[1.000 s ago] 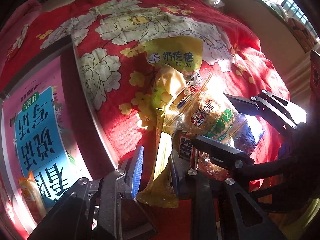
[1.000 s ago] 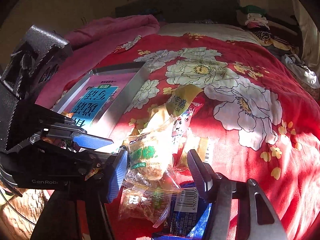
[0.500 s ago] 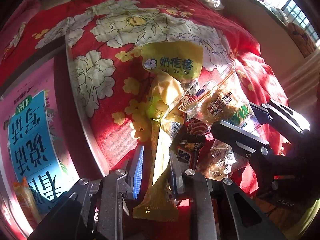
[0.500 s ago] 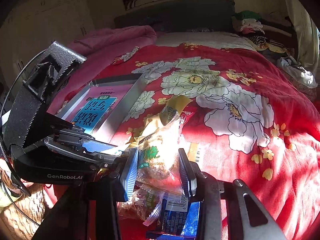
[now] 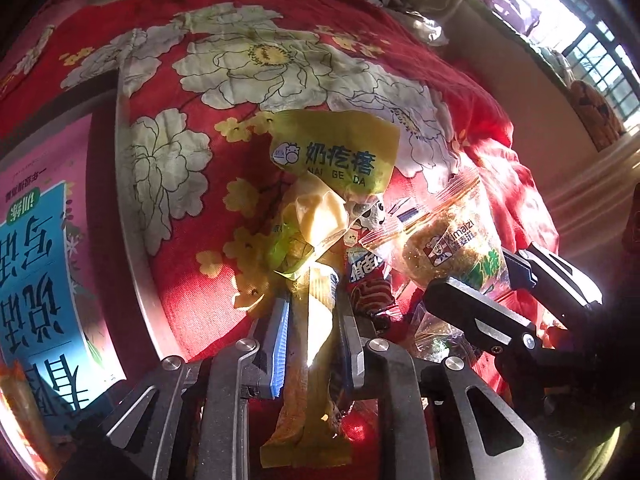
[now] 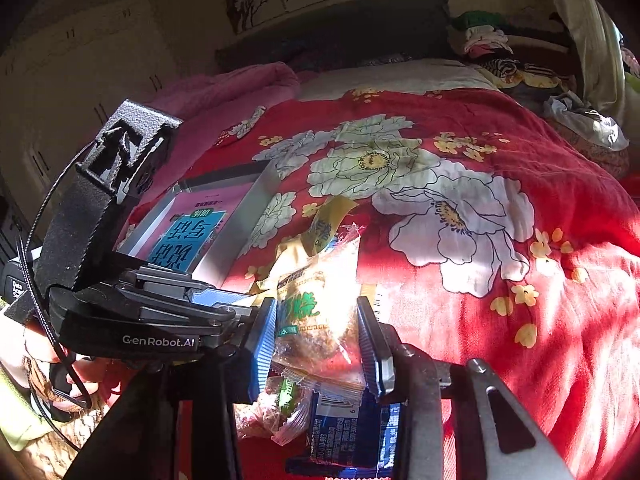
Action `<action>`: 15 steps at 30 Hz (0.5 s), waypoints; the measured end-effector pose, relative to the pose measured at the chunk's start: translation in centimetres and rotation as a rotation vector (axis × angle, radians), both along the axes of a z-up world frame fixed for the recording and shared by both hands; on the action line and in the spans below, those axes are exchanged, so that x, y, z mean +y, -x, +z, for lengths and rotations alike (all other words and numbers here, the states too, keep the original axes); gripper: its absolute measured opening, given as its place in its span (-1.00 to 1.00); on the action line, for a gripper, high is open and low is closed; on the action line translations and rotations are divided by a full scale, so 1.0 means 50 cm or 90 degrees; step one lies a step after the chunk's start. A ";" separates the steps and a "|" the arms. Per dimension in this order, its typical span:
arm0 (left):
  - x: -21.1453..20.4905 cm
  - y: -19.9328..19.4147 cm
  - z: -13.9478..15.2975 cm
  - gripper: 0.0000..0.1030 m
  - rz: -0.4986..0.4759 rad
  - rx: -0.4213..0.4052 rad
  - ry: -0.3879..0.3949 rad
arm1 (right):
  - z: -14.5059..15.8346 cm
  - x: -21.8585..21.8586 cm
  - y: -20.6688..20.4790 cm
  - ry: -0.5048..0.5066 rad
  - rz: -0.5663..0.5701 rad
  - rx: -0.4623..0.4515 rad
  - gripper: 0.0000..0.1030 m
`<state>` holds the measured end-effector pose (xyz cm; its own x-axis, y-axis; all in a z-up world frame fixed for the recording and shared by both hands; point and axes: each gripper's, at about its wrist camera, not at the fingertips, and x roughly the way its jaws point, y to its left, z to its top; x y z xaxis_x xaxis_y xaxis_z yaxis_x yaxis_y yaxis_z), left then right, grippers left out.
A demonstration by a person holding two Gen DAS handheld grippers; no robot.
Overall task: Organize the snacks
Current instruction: 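Lift both held bags and carry them toward the metal tray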
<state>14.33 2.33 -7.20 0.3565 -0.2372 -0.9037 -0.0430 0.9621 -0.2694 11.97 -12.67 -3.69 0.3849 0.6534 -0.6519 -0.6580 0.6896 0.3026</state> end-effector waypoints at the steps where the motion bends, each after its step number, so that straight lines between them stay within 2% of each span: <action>1: 0.001 0.004 0.003 -0.61 0.001 -0.002 0.000 | 0.003 -0.002 0.001 -0.005 -0.002 -0.001 -0.25; 9: 0.002 0.041 0.026 -0.74 -0.001 -0.008 0.009 | 0.015 -0.027 0.002 -0.046 -0.012 0.015 -0.25; 15: 0.001 0.070 0.047 -0.76 0.000 -0.018 0.019 | 0.026 -0.034 0.011 -0.058 -0.013 0.012 -0.25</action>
